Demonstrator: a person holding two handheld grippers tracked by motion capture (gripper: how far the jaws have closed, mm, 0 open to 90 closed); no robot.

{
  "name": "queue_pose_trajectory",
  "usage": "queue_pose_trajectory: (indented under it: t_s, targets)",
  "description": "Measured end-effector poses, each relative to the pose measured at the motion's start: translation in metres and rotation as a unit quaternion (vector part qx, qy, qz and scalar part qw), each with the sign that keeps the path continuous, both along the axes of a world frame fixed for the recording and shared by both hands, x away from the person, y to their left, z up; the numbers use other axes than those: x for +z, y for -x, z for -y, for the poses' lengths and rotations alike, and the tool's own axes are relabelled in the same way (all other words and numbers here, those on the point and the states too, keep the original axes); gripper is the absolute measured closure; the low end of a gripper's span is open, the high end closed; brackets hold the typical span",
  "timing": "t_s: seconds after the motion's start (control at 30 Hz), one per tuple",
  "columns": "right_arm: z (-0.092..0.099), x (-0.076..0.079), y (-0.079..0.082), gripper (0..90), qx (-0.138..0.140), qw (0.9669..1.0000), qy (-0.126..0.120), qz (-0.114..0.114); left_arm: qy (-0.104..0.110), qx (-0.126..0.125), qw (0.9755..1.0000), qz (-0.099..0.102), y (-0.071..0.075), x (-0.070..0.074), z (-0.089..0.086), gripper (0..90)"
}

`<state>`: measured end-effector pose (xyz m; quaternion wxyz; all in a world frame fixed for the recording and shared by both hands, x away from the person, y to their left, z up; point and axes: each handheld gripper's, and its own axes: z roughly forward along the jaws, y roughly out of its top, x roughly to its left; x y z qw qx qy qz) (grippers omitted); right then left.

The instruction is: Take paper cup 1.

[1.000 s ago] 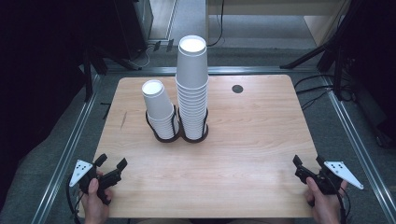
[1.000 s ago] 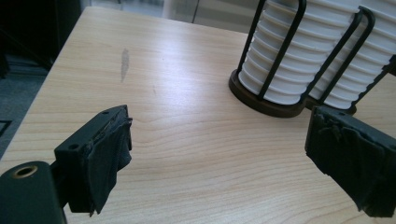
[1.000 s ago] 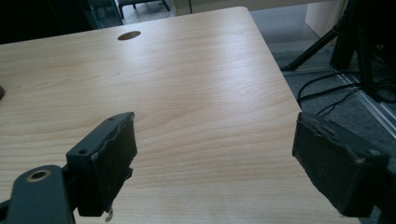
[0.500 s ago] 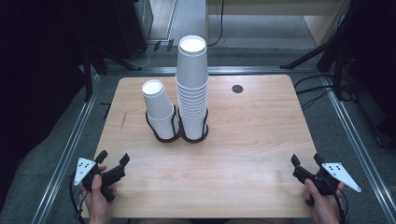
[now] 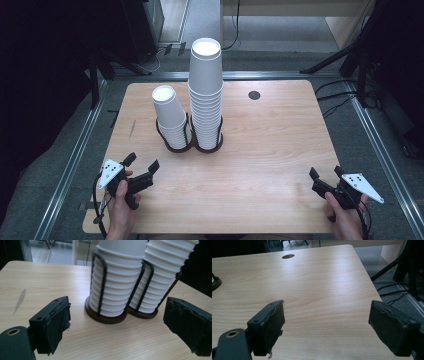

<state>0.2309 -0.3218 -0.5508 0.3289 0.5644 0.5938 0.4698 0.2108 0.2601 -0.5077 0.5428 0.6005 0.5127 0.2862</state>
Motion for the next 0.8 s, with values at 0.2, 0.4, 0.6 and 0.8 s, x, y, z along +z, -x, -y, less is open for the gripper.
queue_pose_trajectory:
  t_s: [0.2, 0.4, 0.6, 0.8]
  targets:
    - [0.000, 0.000, 0.001, 12.9, 0.009, 0.9999, 0.000, -0.006, 0.003, -0.026, 0.9997, -0.002, -0.012, 0.008, 0.024, 5.7]
    - [-0.002, -0.001, 0.001, 13.0, 0.013, 0.9999, 0.006, -0.010, 0.005, -0.050, 0.9987, 0.002, -0.024, 0.016, 0.046, 1.0]
    - [-0.002, -0.001, 0.001, 13.0, 0.013, 0.9998, 0.009, -0.010, -0.012, -0.058, 0.9982, 0.007, -0.034, 0.026, 0.067, 1.0]
    - [-0.002, 0.001, 0.001, 12.9, 0.017, 0.9998, 0.008, -0.010, -0.021, -0.054, 0.9982, 0.011, -0.044, 0.034, 0.085, 1.0]
